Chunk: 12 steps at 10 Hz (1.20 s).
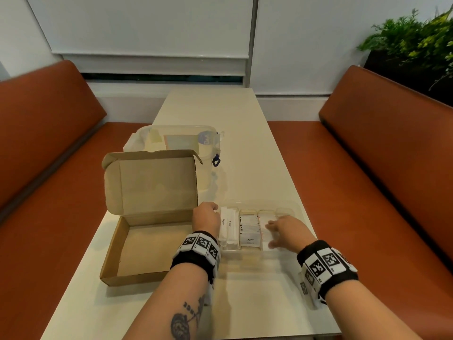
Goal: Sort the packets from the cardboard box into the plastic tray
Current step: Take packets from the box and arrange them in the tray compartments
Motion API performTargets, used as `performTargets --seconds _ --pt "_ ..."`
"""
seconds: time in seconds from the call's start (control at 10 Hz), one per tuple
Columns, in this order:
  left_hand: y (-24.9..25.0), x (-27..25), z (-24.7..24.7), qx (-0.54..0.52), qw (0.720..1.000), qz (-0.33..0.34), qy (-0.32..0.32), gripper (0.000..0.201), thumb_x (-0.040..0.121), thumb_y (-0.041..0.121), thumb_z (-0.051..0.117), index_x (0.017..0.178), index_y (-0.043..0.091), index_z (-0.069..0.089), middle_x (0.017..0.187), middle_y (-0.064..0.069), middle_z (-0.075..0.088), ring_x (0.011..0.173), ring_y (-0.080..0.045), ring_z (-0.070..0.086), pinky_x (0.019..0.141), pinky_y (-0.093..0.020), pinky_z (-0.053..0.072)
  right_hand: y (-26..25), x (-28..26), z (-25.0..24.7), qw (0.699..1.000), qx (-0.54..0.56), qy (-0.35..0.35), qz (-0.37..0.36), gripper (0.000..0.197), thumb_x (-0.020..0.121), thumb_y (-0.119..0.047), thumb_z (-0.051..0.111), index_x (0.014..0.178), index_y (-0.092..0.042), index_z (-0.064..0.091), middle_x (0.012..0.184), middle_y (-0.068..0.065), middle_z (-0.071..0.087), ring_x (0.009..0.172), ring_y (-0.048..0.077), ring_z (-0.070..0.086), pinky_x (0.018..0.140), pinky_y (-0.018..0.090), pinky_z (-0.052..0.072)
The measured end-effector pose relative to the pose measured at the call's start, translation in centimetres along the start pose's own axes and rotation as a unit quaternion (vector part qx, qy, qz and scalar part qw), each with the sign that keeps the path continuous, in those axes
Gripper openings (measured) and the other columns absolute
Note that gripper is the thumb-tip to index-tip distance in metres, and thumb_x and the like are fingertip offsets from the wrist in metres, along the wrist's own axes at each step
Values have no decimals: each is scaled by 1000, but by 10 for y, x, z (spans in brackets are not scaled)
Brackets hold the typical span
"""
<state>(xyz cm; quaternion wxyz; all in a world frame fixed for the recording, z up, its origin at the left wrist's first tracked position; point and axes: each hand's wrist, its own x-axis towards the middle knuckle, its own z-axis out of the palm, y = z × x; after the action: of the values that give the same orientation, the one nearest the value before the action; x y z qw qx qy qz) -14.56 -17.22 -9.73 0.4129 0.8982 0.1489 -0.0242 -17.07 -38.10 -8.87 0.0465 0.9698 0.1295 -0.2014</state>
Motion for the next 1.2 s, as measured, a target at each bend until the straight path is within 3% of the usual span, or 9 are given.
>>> performTargets --seconds 0.1,0.2,0.3,0.4,0.7,0.8,1.0,1.1,1.2 --pt "0 0 1 3 1000 2 1 33 92 1 50 122 3 62 125 -16 61 115 -28 57 97 -29 44 3 -1 -5 1000 -9 19 2 54 89 -48 56 137 -27 47 138 -6 52 128 21 42 107 38 35" --pt "1 -1 1 7 1000 0 3 33 92 0 49 122 4 62 126 -16 61 116 -28 57 96 -29 44 -7 3 -8 991 45 128 3 42 89 -51 54 126 -33 57 128 -12 60 115 16 45 99 33 31" --pt "1 -1 0 10 1000 -1 5 34 92 0 48 122 5 62 126 -16 61 117 -28 57 96 -28 43 -23 9 -5 986 19 162 -44 30 92 -44 52 117 -33 62 127 -15 60 103 16 43 82 31 28" --pt "1 -2 0 9 1000 -1 2 34 92 -1 48 123 4 62 126 -16 61 117 -27 57 96 -28 43 -31 16 5 989 -40 131 -48 26 90 -44 53 108 -27 61 124 -15 60 100 17 39 75 31 24" --pt "1 -1 1 18 1000 -7 5 34 92 0 48 123 5 62 126 -16 61 117 -28 56 97 -30 44 -25 25 15 992 -34 103 -62 38 92 -46 49 123 -26 55 127 -12 59 93 15 34 74 29 26" --pt "1 -1 2 24 1000 -6 7 35 93 0 46 123 6 62 126 -16 61 118 -28 56 97 -31 44 -25 23 14 993 -38 94 -62 38 94 -46 46 127 -27 53 133 -14 55 99 18 39 75 30 28" --pt "1 0 2 31 999 -3 9 34 92 0 48 123 6 62 125 -14 62 117 -27 57 96 -29 44 -30 19 16 993 -7 98 -67 42 98 -40 41 140 -33 41 146 -18 39 92 15 33 81 30 33" --pt "1 0 2 30 999 -6 9 34 93 1 47 123 6 62 126 -15 62 117 -28 57 96 -30 44 -31 18 15 995 -4 82 -65 43 99 -39 40 142 -35 38 147 -18 37 106 19 40 86 32 35" --pt "2 -1 2 31 999 -8 9 34 93 1 47 123 6 62 126 -15 62 117 -28 57 96 -30 44 -30 18 8 995 22 77 -62 40 97 -39 46 137 -34 46 146 -17 40 114 21 41 91 32 36"
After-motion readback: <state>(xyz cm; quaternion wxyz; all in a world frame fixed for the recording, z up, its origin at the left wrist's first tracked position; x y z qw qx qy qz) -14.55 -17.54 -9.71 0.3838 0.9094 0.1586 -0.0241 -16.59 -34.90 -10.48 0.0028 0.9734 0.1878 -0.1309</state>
